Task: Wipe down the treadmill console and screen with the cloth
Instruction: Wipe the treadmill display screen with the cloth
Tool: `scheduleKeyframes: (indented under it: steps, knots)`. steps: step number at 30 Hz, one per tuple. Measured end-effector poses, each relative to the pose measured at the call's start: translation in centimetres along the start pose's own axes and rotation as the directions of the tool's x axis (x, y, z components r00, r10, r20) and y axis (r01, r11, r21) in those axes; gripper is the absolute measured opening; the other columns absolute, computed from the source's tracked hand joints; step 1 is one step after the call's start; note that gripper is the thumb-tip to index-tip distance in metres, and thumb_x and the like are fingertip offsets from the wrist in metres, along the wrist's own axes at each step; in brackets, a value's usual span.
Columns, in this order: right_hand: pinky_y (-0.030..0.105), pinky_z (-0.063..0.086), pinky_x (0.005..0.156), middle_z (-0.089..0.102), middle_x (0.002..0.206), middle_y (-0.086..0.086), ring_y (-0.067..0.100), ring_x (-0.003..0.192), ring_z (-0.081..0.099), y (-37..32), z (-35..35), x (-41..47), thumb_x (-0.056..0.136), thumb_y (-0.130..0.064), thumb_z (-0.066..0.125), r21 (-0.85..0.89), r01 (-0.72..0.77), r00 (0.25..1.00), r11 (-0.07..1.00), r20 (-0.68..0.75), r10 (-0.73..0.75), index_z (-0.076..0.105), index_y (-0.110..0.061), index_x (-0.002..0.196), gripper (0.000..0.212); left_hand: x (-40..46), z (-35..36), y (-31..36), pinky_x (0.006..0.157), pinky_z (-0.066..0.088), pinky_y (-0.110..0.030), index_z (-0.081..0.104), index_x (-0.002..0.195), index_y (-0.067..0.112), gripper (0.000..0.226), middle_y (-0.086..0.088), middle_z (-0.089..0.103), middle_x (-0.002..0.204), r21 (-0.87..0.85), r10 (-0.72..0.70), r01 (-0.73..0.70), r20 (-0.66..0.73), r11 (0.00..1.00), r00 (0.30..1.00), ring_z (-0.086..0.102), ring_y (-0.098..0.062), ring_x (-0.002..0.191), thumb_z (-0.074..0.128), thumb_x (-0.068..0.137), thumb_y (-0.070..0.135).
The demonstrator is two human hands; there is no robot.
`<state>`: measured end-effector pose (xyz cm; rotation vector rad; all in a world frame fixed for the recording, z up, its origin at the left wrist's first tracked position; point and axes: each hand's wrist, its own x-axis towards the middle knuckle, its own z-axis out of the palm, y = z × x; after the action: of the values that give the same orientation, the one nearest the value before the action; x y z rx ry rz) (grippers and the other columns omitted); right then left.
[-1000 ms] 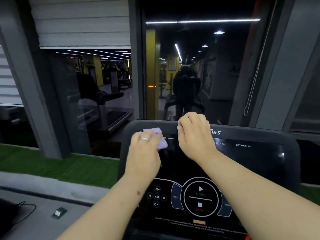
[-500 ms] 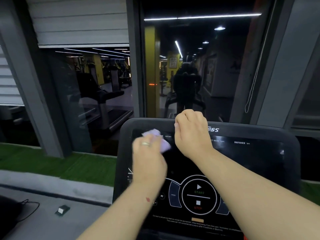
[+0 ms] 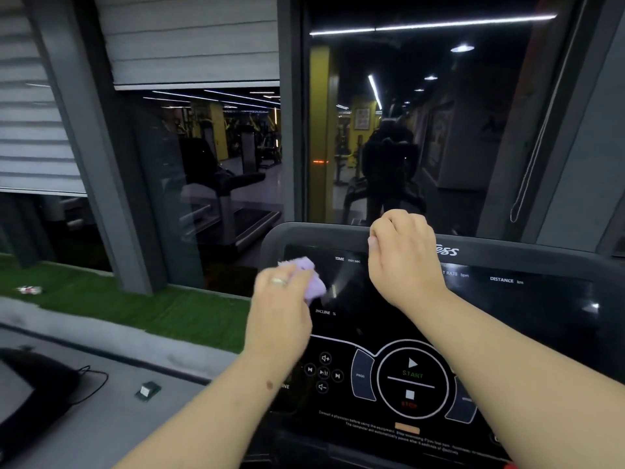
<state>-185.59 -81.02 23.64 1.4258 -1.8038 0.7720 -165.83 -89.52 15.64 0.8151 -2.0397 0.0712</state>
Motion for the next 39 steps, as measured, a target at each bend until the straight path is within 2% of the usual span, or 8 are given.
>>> scheduleKeyframes:
  steps: [4, 10, 15, 19, 23, 29, 35, 39]
  knots:
    - [0.038, 0.041, 0.086, 0.054, 0.103, -0.001, 0.024, 0.093, 0.044, 0.0, 0.1, 0.0, 0.097, -0.021, 0.05, -0.017, -0.001, 1.0, 1.0, -0.003, 0.001, 0.061, -0.016, 0.094, 0.013, 0.6, -0.4, -0.9, 0.089, 0.048, -0.043, 0.071, 0.109, 0.011, 0.038, -0.007, 0.066, 0.112, -0.016, -0.17, 0.169, -0.099, 0.985, 0.98, 0.054, -0.033, 0.093, 0.052, 0.079, -0.004]
    - [0.036, 0.038, 0.084, 0.054, 0.102, 0.001, 0.025, 0.091, 0.043, -0.2, 0.4, -0.2, 0.096, -0.022, 0.05, -0.042, 0.003, 0.999, 0.999, -0.036, -0.005, 0.061, -0.014, 0.093, 0.014, -2.5, -0.2, -1.5, 0.092, 0.05, -0.038, 0.073, 0.105, 0.013, 0.043, -0.002, 0.065, 0.112, -0.005, 0.037, -0.037, -0.004, 0.999, 0.999, 0.056, -0.028, 0.1, 0.043, 0.079, -0.002]
    - [0.037, 0.04, 0.085, 0.054, 0.103, 0.001, 0.025, 0.091, 0.044, 0.0, 0.4, -0.3, 0.096, -0.022, 0.049, -0.04, 0.019, 0.999, 0.999, -0.037, -0.02, 0.061, -0.015, 0.093, 0.014, -2.7, 0.4, 0.2, 0.086, 0.051, -0.041, 0.072, 0.114, 0.01, 0.044, -0.006, 0.065, 0.119, 0.001, -0.161, 0.162, -0.074, 0.987, 0.984, 0.055, -0.032, 0.097, 0.057, 0.079, -0.012]
    - [0.038, 0.041, 0.086, 0.053, 0.103, 0.0, 0.025, 0.092, 0.045, 0.0, 0.4, -0.3, 0.096, -0.024, 0.047, -0.037, 0.022, 0.999, 0.999, -0.031, -0.023, 0.06, -0.015, 0.094, 0.016, -4.0, 0.0, 0.0, 0.094, 0.049, -0.04, 0.072, 0.115, 0.015, 0.045, -0.005, 0.064, 0.119, -0.02, 0.032, -0.031, 0.013, 0.999, 0.999, 0.056, -0.031, 0.104, 0.059, 0.08, -0.009]
    - [0.04, 0.041, 0.087, 0.054, 0.105, 0.001, 0.027, 0.093, 0.046, 0.0, 0.4, -0.2, 0.097, -0.025, 0.045, -0.04, 0.026, 0.999, 0.999, -0.023, -0.027, 0.061, -0.014, 0.095, 0.019, -0.6, -1.4, -1.4, 0.098, 0.048, -0.047, 0.069, 0.122, 0.019, 0.046, -0.008, 0.06, 0.128, -0.007, -0.202, 0.202, 0.012, 0.979, 0.979, 0.052, -0.032, 0.117, 0.059, 0.083, -0.003]
    - [0.043, 0.042, 0.087, 0.054, 0.105, 0.003, 0.029, 0.093, 0.047, 0.0, 0.4, -0.3, 0.097, -0.024, 0.048, -0.046, 0.027, 0.999, 0.999, -0.023, -0.028, 0.062, -0.013, 0.096, 0.018, -7.1, 0.0, -1.0, 0.096, 0.048, -0.037, 0.072, 0.116, 0.012, 0.047, -0.006, 0.064, 0.117, -0.002, 0.055, -0.055, 0.063, 0.998, 0.996, 0.052, -0.028, 0.101, 0.042, 0.083, 0.002]
    - [0.044, 0.043, 0.086, 0.054, 0.106, 0.004, 0.03, 0.094, 0.047, 0.1, 0.4, -0.3, 0.097, -0.023, 0.05, -0.034, 0.03, 0.999, 0.999, -0.031, -0.031, 0.061, -0.013, 0.095, 0.015, -7.0, 0.3, 0.4, 0.09, 0.044, -0.031, 0.071, 0.111, 0.011, 0.045, -0.004, 0.063, 0.116, -0.033, -0.113, 0.112, -0.033, 0.993, 0.993, 0.054, -0.028, 0.097, 0.047, 0.078, -0.006]
    - [0.043, 0.042, 0.086, 0.054, 0.106, 0.004, 0.031, 0.094, 0.047, 0.1, 0.5, -0.3, 0.096, -0.024, 0.048, -0.042, 0.041, 0.999, 0.998, -0.032, -0.042, 0.061, -0.012, 0.096, 0.017, -8.6, -0.6, 1.5, 0.089, 0.049, -0.032, 0.073, 0.108, 0.017, 0.043, 0.001, 0.061, 0.114, -0.132, 0.161, -0.148, 0.099, 0.98, 0.982, 0.052, -0.022, 0.1, 0.046, 0.08, -0.001]
